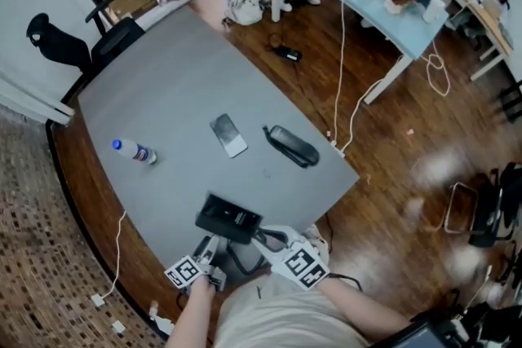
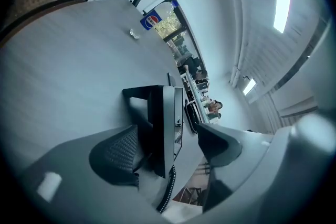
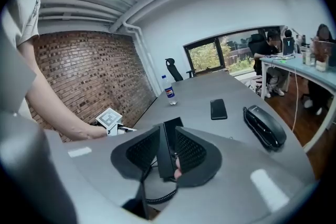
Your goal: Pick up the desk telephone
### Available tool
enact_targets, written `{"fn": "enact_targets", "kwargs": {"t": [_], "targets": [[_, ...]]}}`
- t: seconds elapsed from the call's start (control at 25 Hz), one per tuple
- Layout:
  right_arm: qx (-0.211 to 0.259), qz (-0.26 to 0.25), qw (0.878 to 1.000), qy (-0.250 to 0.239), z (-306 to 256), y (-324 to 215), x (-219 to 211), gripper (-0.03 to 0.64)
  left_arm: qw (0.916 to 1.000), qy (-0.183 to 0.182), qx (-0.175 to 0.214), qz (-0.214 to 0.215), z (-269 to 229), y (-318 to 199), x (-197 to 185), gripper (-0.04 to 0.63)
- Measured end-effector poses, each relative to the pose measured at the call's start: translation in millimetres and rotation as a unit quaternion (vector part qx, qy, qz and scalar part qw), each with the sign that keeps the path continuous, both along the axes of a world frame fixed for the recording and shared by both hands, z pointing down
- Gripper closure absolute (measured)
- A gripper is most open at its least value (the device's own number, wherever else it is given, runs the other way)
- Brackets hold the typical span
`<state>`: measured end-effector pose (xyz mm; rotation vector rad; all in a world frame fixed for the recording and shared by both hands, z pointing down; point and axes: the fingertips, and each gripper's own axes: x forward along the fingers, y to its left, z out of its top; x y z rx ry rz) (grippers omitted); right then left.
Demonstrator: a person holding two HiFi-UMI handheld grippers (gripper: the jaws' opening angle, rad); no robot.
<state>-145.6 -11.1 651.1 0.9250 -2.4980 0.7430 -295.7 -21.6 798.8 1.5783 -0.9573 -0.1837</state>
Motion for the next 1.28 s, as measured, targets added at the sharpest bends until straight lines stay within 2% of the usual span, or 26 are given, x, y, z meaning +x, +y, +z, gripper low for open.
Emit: {"fn": "enact_targets", "kwargs": {"t": [0.12, 0.36, 0.44, 0.52, 0.56, 0.64, 0.68, 0.72, 0.88, 0.96, 1.0, 1.08, 1.16, 1.28], "targets": [[-0.012, 0.016, 1.0, 0.004, 2.4, 6.2, -3.4, 0.552, 0.9989, -0.028, 0.003, 0.037, 13.7, -11.1, -3.6, 0.239], [-0.027, 0.018, 0.999, 0.021, 11.4, 13.1, -4.1, 0.552, 0.9979, -0.029, 0.001, 0.058, 26.0, -32.5, 6.7, 0.238], [-0.029, 0.018, 0.999, 0.027, 10.9, 13.5, -0.4, 0.552, 0.9989, 0.026, -0.018, 0.036, 22.9, -35.7, 21.4, 0.238], [-0.027, 0.018, 0.999, 0.033, 9.2, 13.3, 4.7, 0.552, 0.9961, 0.082, -0.032, 0.009, 18.2, -41.5, 35.5, 0.238], [-0.026, 0.02, 0.999, 0.037, 8.1, 12.6, 7.7, 0.552, 0.997, 0.072, -0.025, 0.009, 19.9, -46.4, 34.6, 0.238], [-0.022, 0.025, 0.998, 0.044, 5.8, 9.5, 13.9, 0.552, 0.9995, 0.0, 0.01, 0.029, 29.0, -58.9, 20.9, 0.238], [-0.021, 0.028, 0.998, 0.046, 4.4, 8.1, 16.2, 0.552, 0.9992, -0.016, 0.019, 0.031, 31.6, -64.1, 17.3, 0.238], [-0.021, 0.03, 0.998, 0.048, 3.0, 7.8, 17.9, 0.552, 0.9994, -0.014, 0.019, 0.027, 33.0, -68.0, 16.9, 0.238], [-0.029, 0.031, 0.997, 0.057, 2.8, 14.9, 24.2, 0.552, 0.9971, 0.072, -0.013, -0.019, 31.9, -75.9, 29.5, 0.239], [-0.033, 0.035, 0.997, 0.062, 3.5, 18.3, 29.9, 0.552, 0.995, 0.095, -0.016, -0.026, 30.5, -79.2, 33.8, 0.239], [-0.035, 0.037, 0.997, 0.064, 4.5, 19.7, 32.1, 0.553, 0.9961, 0.087, -0.005, -0.018, 30.2, -81.5, 33.0, 0.239], [-0.038, 0.037, 0.996, 0.065, 8.8, 24.4, 33.6, 0.552, 0.9984, 0.046, 0.031, 0.011, 29.4, -85.8, 28.3, 0.267], [-0.038, 0.033, 0.996, 0.07, 13.0, 29.7, 32.5, 0.553, 0.998, 0.046, 0.041, 0.015, 26.3, -85.1, 29.1, 0.344], [-0.036, 0.028, 0.996, 0.074, 13.7, 33.6, 30.3, 0.552, 0.9969, 0.013, 0.067, 0.039, 20.5, -83.3, 24.9, 0.398]]}}
